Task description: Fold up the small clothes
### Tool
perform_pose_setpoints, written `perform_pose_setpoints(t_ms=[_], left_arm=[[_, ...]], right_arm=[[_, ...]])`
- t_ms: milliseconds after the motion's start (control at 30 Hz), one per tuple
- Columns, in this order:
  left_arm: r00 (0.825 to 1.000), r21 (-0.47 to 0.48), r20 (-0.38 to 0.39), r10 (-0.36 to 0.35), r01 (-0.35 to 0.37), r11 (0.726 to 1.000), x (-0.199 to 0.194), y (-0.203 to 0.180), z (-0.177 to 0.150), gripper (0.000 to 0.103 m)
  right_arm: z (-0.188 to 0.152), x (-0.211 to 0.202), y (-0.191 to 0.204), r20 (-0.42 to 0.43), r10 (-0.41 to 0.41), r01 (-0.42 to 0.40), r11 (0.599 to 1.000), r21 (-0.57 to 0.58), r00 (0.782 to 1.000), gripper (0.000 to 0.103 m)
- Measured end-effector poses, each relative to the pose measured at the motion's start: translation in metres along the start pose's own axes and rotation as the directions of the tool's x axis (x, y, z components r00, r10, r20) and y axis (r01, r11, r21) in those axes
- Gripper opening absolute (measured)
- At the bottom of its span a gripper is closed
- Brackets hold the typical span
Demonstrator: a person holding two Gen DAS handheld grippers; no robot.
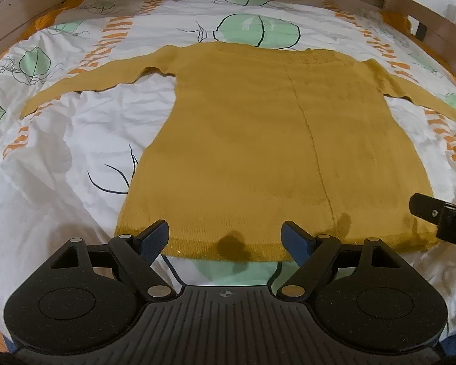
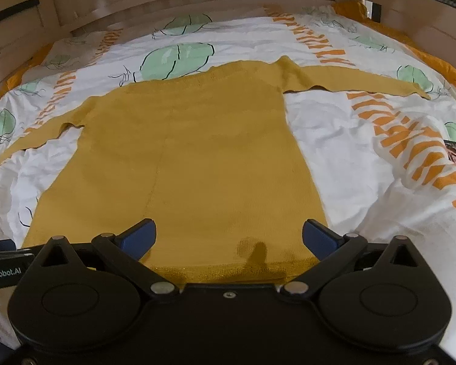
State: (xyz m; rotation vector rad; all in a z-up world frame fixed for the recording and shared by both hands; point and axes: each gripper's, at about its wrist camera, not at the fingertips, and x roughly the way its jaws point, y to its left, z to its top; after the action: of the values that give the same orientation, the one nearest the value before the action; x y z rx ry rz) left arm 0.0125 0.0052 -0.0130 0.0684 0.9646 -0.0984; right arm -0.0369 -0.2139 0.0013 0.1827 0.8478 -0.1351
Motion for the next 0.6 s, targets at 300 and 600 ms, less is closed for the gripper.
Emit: perform_pose_setpoints(t_ms=[300, 600], left_arm=[[0.999, 0.005, 0.023, -0.037, 0.037, 0.999, 0.009, 0.001, 0.007, 0.08], [0.988, -0.093, 0.069, -0.14, 0.146, 0.985, 0.032, 0.017, 0.034, 0.08]], right_arm=[[0.001, 0.015, -0.004, -0.035, 0.014, -0.013, 1.0, 0.015, 0.999, 0.102], [0.013, 0.037, -0.016, -0.02, 0.019, -0.019, 1.0, 0.0, 1.0, 0.102]])
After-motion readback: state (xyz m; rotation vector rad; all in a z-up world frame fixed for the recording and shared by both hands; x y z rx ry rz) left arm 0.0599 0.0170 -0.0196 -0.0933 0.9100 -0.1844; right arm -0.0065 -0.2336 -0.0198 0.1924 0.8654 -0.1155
